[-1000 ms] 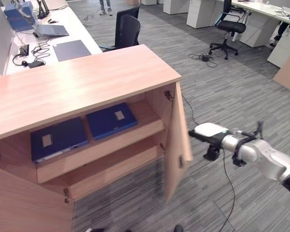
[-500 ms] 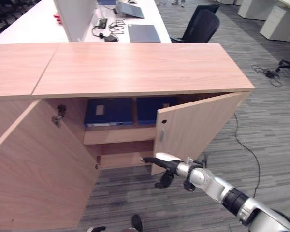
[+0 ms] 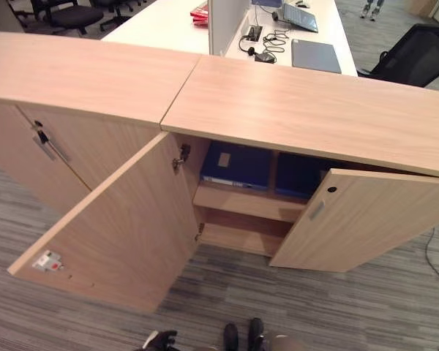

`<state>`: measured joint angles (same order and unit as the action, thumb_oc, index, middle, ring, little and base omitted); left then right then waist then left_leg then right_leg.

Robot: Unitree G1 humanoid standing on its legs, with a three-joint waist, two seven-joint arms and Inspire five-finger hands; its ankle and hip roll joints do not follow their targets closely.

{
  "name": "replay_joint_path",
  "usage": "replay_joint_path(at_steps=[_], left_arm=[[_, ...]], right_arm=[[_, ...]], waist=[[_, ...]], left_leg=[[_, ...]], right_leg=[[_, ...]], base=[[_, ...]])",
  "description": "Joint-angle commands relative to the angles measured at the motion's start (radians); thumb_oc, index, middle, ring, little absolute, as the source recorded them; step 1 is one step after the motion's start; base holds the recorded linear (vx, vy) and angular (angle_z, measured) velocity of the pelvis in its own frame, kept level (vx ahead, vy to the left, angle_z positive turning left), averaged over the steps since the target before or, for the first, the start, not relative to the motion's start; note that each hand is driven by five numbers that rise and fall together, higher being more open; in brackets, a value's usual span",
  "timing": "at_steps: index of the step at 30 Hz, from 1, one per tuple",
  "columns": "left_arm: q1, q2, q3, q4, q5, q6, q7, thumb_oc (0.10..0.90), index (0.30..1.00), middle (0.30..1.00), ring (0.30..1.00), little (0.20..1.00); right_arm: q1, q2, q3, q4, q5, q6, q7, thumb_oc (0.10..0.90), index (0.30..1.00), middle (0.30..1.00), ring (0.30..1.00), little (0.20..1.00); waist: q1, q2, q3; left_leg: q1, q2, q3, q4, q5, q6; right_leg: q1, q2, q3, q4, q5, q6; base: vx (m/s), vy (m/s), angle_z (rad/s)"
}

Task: Put the empty folder in the office cabinet

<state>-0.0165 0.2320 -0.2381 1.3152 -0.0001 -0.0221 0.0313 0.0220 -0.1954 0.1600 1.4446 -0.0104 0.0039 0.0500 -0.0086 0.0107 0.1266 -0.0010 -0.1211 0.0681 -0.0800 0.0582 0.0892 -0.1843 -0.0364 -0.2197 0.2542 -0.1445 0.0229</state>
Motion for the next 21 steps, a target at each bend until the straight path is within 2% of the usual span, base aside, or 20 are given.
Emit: replay_joint_path(at_steps=[1,5,6,7,8,10,11,12,13,14,16,17,18,19,20,21], left_arm=[[-0.038,0.004,0.021,0.007,-0.038,-0.018,-0.016,0.800,0.900,0.900,0.900,0.900],[-0.033,-0.001,0.040,0.020,-0.077,-0.020,-0.023,0.800,0.900,0.900,0.900,0.900],[-0.038,-0.003,0.044,0.010,-0.113,-0.021,-0.019,0.800,0.900,0.900,0.900,0.900],[-0.038,-0.003,0.044,0.010,-0.113,-0.021,-0.019,0.800,0.900,0.900,0.900,0.900],[-0.040,-0.005,0.046,0.004,-0.130,-0.022,-0.018,0.800,0.900,0.900,0.900,0.900],[-0.040,-0.007,0.066,-0.014,-0.180,-0.028,-0.007,0.800,0.900,0.900,0.900,0.900],[-0.040,-0.006,0.076,-0.025,-0.202,-0.030,-0.004,0.800,0.900,0.900,0.900,0.900],[-0.069,0.020,0.109,-0.018,-0.236,-0.030,0.016,0.800,0.900,0.900,0.900,0.900],[-0.070,0.020,0.109,-0.018,-0.236,-0.030,0.016,0.800,0.900,0.900,0.900,0.900],[-0.108,0.028,0.117,-0.027,-0.271,-0.030,0.012,0.800,0.900,0.900,0.900,0.900],[-0.114,0.039,0.151,-0.024,-0.313,-0.028,0.008,0.800,0.900,0.900,0.900,0.900],[-0.115,0.047,0.163,-0.020,-0.319,-0.026,0.005,0.800,0.900,0.900,0.900,0.900],[-0.114,0.047,0.163,-0.020,-0.319,-0.026,0.005,0.800,0.900,0.900,0.900,0.900],[-0.117,0.061,0.181,-0.011,-0.332,-0.023,0.004,0.800,0.900,0.900,0.900,0.900],[-0.126,0.093,0.216,0.018,-0.349,-0.017,-0.001,0.800,0.900,0.900,0.900,0.900],[-0.126,0.093,0.217,0.019,-0.349,-0.017,-0.002,0.800,0.900,0.900,0.900,0.900]], right_arm=[[-0.029,-0.063,0.049,-0.072,0.111,0.014,-0.040,0.800,0.900,0.900,0.900,0.900],[-0.021,-0.062,0.049,-0.103,0.167,0.000,-0.038,0.800,0.900,0.900,0.900,0.900],[-0.033,-0.077,0.030,-0.118,0.212,-0.005,-0.046,0.800,0.900,0.900,0.900,0.900],[-0.033,-0.078,0.030,-0.118,0.212,-0.005,-0.046,0.800,0.900,0.900,0.900,0.900],[-0.037,-0.084,0.021,-0.119,0.227,-0.007,-0.052,0.800,0.900,0.900,0.900,0.900],[-0.039,-0.097,0.001,-0.107,0.250,-0.007,-0.057,0.800,0.900,0.900,0.900,0.900],[-0.036,-0.098,-0.007,-0.102,0.257,-0.008,-0.061,0.800,0.900,0.900,0.900,0.900],[-0.033,-0.105,-0.011,-0.097,0.256,-0.009,-0.061,0.800,0.900,0.900,0.900,0.900],[-0.034,-0.105,-0.011,-0.097,0.256,-0.009,-0.061,0.800,0.900,0.900,0.900,0.900],[-0.007,-0.107,-0.005,-0.088,0.239,-0.008,-0.055,0.800,0.900,0.900,0.900,0.900],[0.013,-0.129,-0.036,-0.061,0.233,-0.003,-0.049,0.800,0.900,0.900,0.900,0.900],[0.021,-0.135,-0.046,-0.051,0.229,-0.001,-0.046,0.800,0.900,0.900,0.900,0.900],[0.021,-0.135,-0.046,-0.051,0.229,-0.001,-0.046,0.800,0.900,0.900,0.900,0.900],[0.029,-0.144,-0.060,-0.043,0.227,0.001,-0.043,0.800,0.900,0.900,0.900,0.900],[0.036,-0.161,-0.081,-0.027,0.228,0.007,-0.036,0.800,0.900,0.900,0.900,0.900],[0.035,-0.161,-0.081,-0.027,0.228,0.007,-0.036,0.800,0.900,0.900,0.900,0.900]], waist=[[-0.026,-0.040,-0.025],[-0.011,-0.040,-0.004],[0.001,-0.039,0.032],[0.000,-0.039,0.030],[0.003,-0.039,0.041],[0.003,-0.030,0.047],[0.003,-0.028,0.050],[-0.012,-0.026,0.042],[-0.012,-0.026,0.043],[-0.034,-0.032,0.024],[-0.047,-0.033,0.004],[-0.050,-0.030,-0.005],[-0.051,-0.030,-0.005],[-0.056,-0.024,-0.012],[-0.062,-0.008,-0.030],[-0.063,-0.007,-0.029]], left_leg=[[0.013,0.090,-0.027,-0.007,-0.062,-0.105],[-0.010,0.123,-0.041,0.018,-0.046,-0.136],[-0.087,0.141,-0.025,0.101,-0.043,-0.150],[-0.091,0.141,-0.026,0.106,-0.045,-0.150],[-0.115,0.150,-0.005,0.131,-0.042,-0.154],[-0.129,0.186,0.078,0.156,-0.045,-0.150],[-0.125,0.204,0.118,0.168,-0.049,-0.151],[-0.099,0.244,0.166,0.172,-0.052,-0.159],[-0.098,0.244,0.166,0.172,-0.052,-0.160],[-0.050,0.284,0.184,0.160,-0.054,-0.172],[-0.004,0.334,0.205,0.134,-0.034,-0.186],[0.012,0.353,0.210,0.120,-0.020,-0.193],[0.013,0.353,0.210,0.119,-0.020,-0.193],[0.029,0.378,0.219,0.102,0.006,-0.205],[0.063,0.414,0.222,0.067,0.035,-0.238],[0.065,0.415,0.222,0.065,0.037,-0.238]], right_leg=[[0.156,-0.015,0.017,-0.178,0.072,0.075],[0.169,-0.006,-0.005,-0.208,0.078,0.063],[0.160,-0.023,-0.032,-0.210,0.081,0.058],[0.158,-0.023,-0.033,-0.209,0.081,0.058],[0.156,-0.031,-0.046,-0.210,0.082,0.057],[0.158,-0.044,-0.086,-0.215,0.079,0.050],[0.162,-0.049,-0.103,-0.214,0.077,0.047],[0.161,-0.058,-0.115,-0.213,0.080,0.040],[0.161,-0.058,-0.115,-0.213,0.080,0.040],[0.165,-0.062,-0.113,-0.220,0.083,0.037],[0.165,-0.069,-0.128,-0.229,0.088,0.040],[0.165,-0.069,-0.133,-0.233,0.089,0.041],[0.165,-0.069,-0.134,-0.233,0.089,0.041],[0.164,-0.068,-0.140,-0.240,0.093,0.045],[0.177,-0.060,-0.144,-0.264,0.088,0.057],[0.178,-0.059,-0.144,-0.266,0.088,0.057]], base=[[0.06,-0.244,0.04],[-0.04,-0.202,0.36],[-0.19,-0.105,0.46],[-0.21,-0.084,0.52],[-0.10,-0.031,0.32],[-0.13,-0.031,0.82],[-0.09,0.015,1.21],[-0.05,0.027,1.14],[0.00,0.061,0.78],[0.04,0.059,0.49],[0.02,0.082,0.18],[0.01,0.045,0.11],[0.01,0.054,0.20],[0.07,0.131,0.35],[0.07,0.130,0.36],[0.08,0.209,0.34]])
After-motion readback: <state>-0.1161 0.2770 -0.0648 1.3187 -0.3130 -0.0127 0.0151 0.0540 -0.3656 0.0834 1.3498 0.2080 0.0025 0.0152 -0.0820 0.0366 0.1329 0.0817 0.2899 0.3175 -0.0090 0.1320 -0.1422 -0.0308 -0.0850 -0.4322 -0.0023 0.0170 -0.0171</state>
